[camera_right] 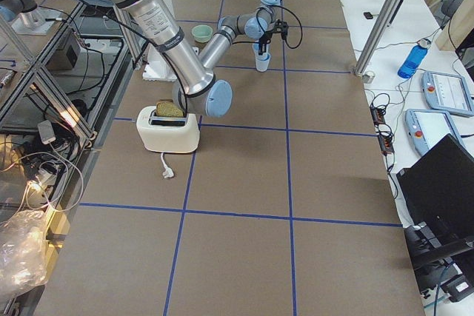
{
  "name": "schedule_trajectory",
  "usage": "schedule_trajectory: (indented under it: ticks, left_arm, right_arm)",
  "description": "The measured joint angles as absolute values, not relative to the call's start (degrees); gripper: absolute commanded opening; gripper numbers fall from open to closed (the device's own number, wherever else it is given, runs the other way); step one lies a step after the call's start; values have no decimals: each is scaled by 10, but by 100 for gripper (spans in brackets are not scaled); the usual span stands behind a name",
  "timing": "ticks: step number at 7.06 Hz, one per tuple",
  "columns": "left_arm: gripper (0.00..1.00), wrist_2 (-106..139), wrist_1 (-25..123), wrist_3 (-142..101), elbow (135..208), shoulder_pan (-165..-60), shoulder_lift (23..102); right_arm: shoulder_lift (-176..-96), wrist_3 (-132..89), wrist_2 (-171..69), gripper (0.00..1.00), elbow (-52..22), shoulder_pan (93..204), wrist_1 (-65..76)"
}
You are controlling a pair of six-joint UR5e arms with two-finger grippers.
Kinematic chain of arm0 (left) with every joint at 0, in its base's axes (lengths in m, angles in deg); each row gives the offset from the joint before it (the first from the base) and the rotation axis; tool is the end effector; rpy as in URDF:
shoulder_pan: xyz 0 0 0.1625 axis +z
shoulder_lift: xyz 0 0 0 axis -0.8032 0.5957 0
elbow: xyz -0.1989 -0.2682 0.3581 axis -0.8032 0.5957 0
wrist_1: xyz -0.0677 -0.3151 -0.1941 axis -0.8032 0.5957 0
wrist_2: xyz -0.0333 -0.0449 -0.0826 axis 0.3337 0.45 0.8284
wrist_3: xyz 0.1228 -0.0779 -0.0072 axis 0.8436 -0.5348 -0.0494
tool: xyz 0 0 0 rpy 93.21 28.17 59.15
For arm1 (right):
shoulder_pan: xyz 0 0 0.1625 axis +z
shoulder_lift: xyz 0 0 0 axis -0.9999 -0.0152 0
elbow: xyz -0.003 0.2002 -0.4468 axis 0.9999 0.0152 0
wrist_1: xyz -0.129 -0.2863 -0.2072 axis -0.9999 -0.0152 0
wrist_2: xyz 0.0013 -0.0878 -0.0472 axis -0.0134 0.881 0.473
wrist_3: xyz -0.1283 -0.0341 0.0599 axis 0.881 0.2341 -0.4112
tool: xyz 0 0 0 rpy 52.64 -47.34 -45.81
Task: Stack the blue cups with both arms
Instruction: 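Lower the right-held cup into the center cup, then open the right gripper and lift it off the stacked cups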
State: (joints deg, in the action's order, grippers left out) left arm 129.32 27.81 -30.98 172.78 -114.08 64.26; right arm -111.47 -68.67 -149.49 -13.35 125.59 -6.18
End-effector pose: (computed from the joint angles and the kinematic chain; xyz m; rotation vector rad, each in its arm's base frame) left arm 0.2852 -0.5713 0.5210 0.0784 0.8943 0.2626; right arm -0.5666 -0.4894 0.2705 -0.0242 -0.9577 -0.0653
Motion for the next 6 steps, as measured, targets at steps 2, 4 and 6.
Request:
schedule_trajectory:
  ticks: [2,4,6]
  left_arm:
    - [58,1293,278,-310,1728,-1141,643]
    - [58,1293,278,-310,1728,-1141,643]
    - [57,1293,278,-311,1729,-1142,644]
  right_arm:
    - [-1114,-684,-1495,89,-134,1258,-61]
    - [-1114,-682,-1490,99,-136,1262,-61]
    - [-1118,-679,-1482,99,-148,1277,-58]
